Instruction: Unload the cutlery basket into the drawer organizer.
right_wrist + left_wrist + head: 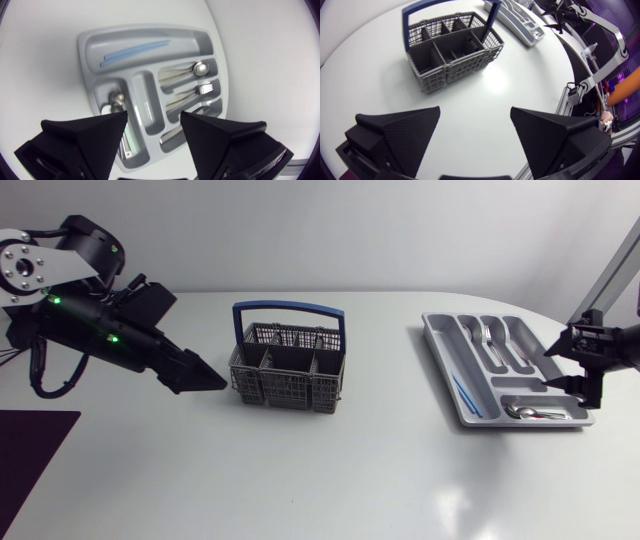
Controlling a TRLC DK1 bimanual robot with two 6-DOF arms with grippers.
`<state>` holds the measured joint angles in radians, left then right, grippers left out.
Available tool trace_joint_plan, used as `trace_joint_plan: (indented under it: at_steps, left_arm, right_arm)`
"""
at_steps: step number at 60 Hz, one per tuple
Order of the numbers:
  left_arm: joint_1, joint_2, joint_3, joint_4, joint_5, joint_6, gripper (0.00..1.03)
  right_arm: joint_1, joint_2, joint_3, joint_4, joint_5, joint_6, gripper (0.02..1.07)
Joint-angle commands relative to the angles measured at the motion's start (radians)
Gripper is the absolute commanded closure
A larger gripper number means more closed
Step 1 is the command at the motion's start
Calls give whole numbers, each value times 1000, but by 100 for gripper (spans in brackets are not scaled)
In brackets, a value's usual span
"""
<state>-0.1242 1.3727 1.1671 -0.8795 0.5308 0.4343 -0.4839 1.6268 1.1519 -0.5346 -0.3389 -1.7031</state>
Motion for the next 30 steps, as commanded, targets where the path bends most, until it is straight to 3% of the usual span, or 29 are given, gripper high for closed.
trace_joint_plan:
  at_steps: [1,12,30]
  left_arm:
    - [58,-9,-41,7,8,57,5]
    - [117,49,-52,74,11,75,5]
    - [123,252,-4,231,12,72,5]
  right_arm:
    - [85,-54,-69,-21,-15,177,23]
    - [309,-116,-135,5,-38,500,23]
    - [625,-38,-136,148,-22,908,23]
